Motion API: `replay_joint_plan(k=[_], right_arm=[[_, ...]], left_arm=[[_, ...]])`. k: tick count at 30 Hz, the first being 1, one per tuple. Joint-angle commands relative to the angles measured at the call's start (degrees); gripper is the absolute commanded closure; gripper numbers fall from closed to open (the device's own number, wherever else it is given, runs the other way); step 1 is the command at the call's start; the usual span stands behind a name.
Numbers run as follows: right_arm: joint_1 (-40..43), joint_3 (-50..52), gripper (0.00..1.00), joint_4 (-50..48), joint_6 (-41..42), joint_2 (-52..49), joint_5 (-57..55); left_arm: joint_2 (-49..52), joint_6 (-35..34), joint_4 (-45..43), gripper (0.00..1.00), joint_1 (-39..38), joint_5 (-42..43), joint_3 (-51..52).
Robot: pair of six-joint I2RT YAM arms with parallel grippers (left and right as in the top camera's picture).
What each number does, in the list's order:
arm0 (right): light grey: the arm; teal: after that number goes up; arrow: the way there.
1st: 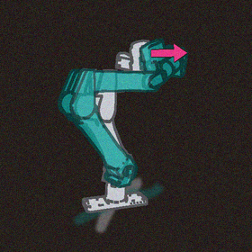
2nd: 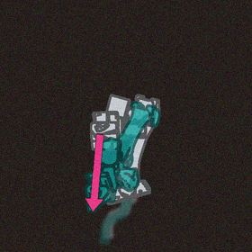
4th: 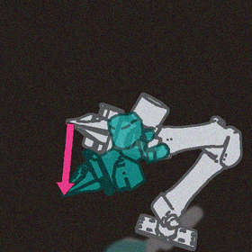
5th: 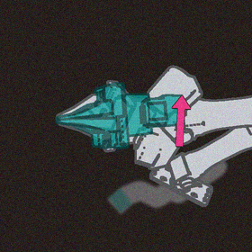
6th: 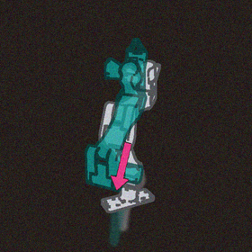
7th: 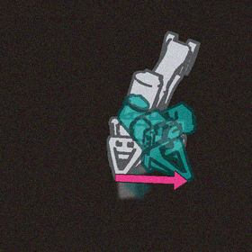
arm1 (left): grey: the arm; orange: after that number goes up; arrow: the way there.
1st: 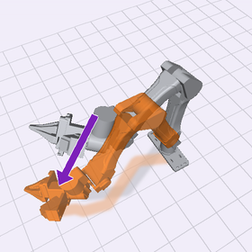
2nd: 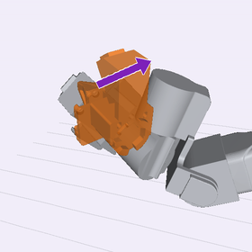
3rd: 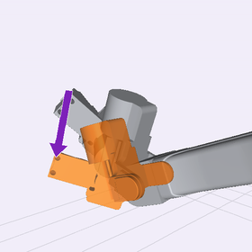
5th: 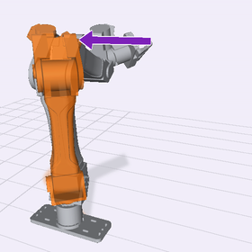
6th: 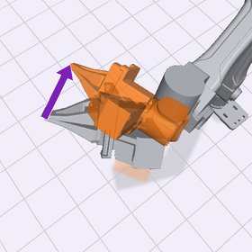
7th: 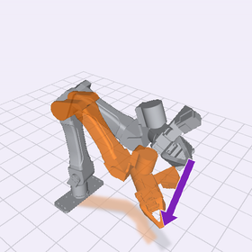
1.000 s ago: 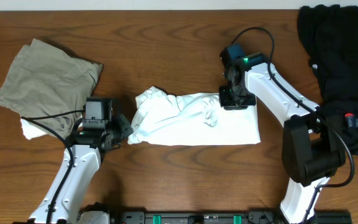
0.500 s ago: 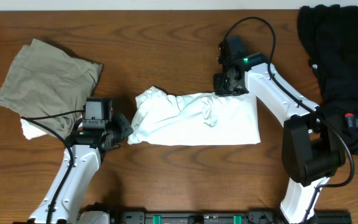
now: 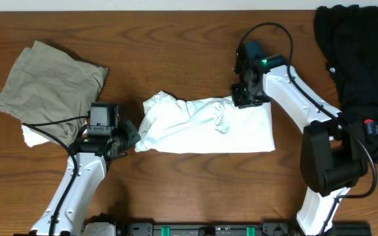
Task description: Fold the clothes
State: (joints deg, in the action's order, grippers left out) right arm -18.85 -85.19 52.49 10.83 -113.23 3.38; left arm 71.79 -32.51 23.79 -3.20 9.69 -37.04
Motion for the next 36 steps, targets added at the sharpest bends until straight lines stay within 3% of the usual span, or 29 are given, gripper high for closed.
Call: replay_joint_plan(k=[1,21,26,36], right_arm=[[0.63,-0.09,0.78,-1.07,-1.7,4.48,-0.85],[-2.03,0.55,0.78,-3.32,-1.03,-2.6,1.4],[-3.91,0.55,0.87,-5.64,-3.76,-5.51,7.85],[-7.21,0.55,0.8,-9.22,-6.38,-5.55,9.92]], left_arm=[[-0.74,1.01,0.17,0.57,0.28,-0.7,0.31],[-0.74,1.01,0.17,0.57,0.28,-0.7,0.31],[-0.74,1.01,0.17,0.57,0.28,-0.7,0.31],[-0.74,1.01,0.17,0.57,0.28,-0.7,0.31]])
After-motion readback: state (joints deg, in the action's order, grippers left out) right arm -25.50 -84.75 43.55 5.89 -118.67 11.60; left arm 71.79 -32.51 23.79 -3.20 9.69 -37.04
